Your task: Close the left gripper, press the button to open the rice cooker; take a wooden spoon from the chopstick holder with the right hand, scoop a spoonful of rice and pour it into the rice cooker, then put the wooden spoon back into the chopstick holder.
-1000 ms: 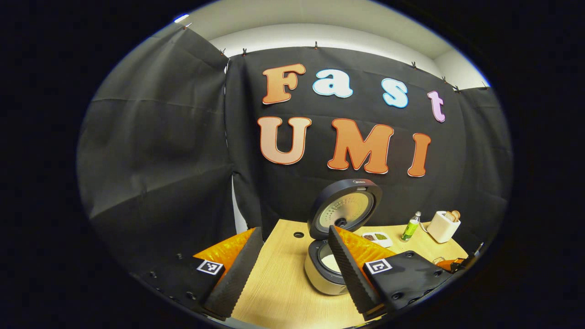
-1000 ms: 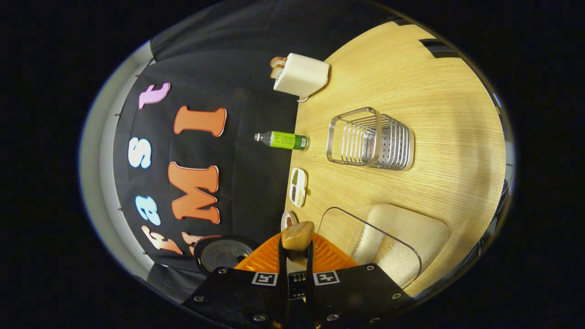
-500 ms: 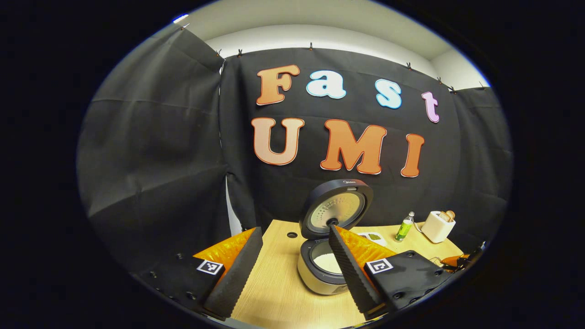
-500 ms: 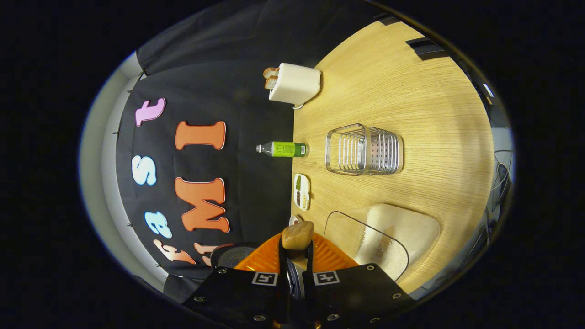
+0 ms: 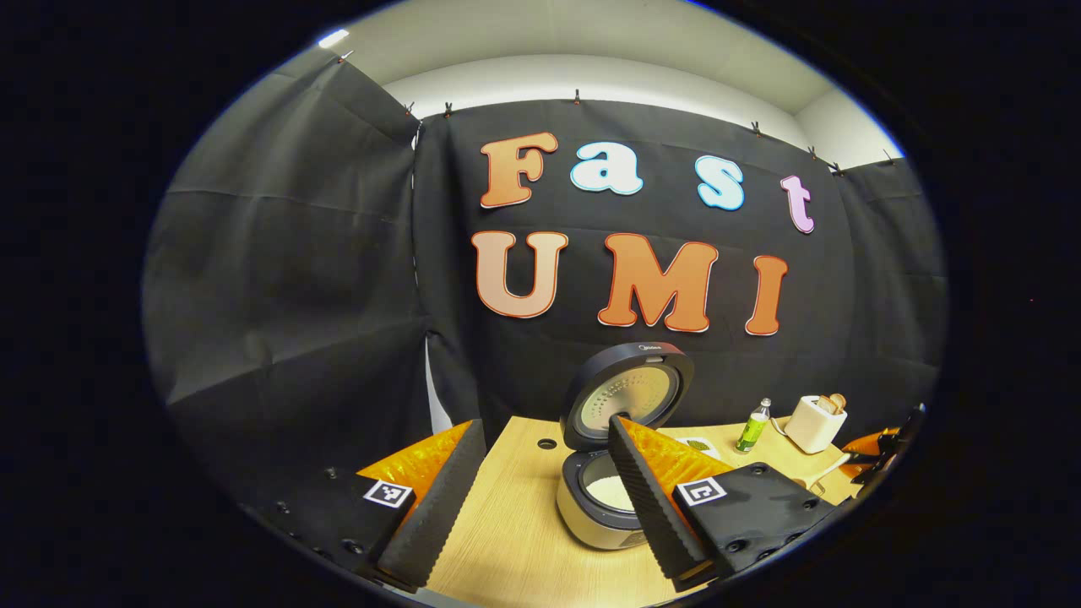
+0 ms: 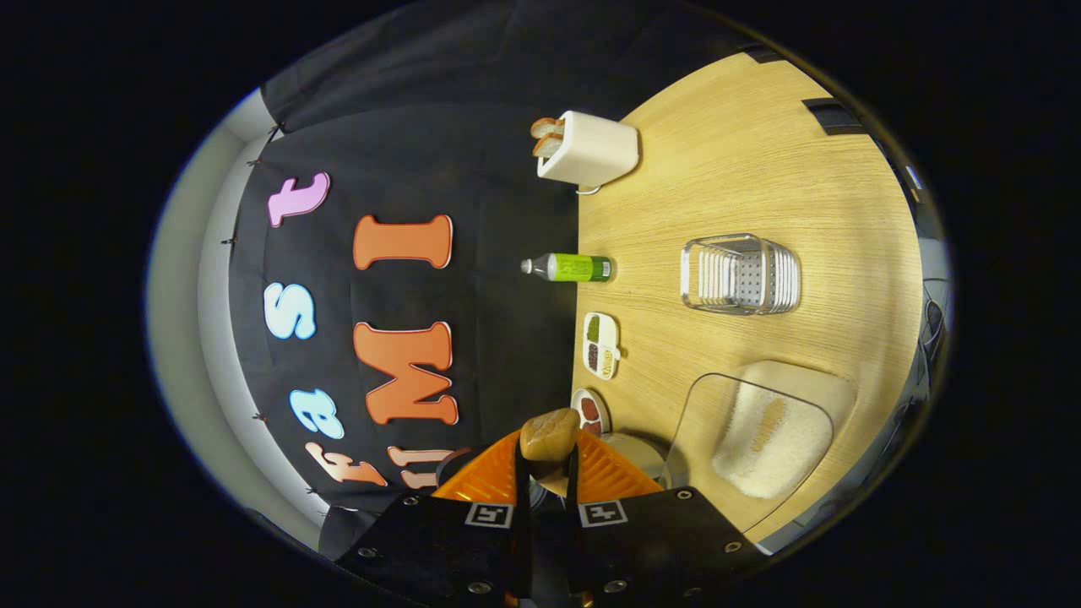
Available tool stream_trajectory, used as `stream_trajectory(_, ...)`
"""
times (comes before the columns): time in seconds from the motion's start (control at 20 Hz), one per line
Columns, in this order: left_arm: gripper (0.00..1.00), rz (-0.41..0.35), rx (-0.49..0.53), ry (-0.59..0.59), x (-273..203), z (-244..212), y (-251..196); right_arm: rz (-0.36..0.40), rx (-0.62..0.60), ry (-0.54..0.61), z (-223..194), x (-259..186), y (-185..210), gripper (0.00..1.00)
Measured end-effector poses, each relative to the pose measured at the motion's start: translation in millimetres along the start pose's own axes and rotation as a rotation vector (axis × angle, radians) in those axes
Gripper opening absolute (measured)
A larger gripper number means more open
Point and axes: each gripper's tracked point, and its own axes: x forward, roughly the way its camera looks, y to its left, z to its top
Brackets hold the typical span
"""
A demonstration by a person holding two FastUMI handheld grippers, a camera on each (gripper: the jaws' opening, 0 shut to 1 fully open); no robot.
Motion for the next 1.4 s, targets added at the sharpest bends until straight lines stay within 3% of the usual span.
stream_trajectory(0.65, 0.95, 0.082, 0.001, -0.021, -17.0, 9.4, 41.0, 0.108, -0.078, 0.11, -59.7, 83.9, 147.9, 0.14)
stream_trajectory(1.15, 0.98, 0.165, -0.004, -0.01, -27.0, 3.4, 73.3, 0.092, -0.267, 0.115, -106.4, 146.0, 156.0, 0.14)
stream_trajectory(1.4, 0.95, 0.191, -0.016, -0.008, -29.3, 0.4, 85.5, 0.131, -0.396, 0.114, -128.5, 158.0, 166.7, 0.14)
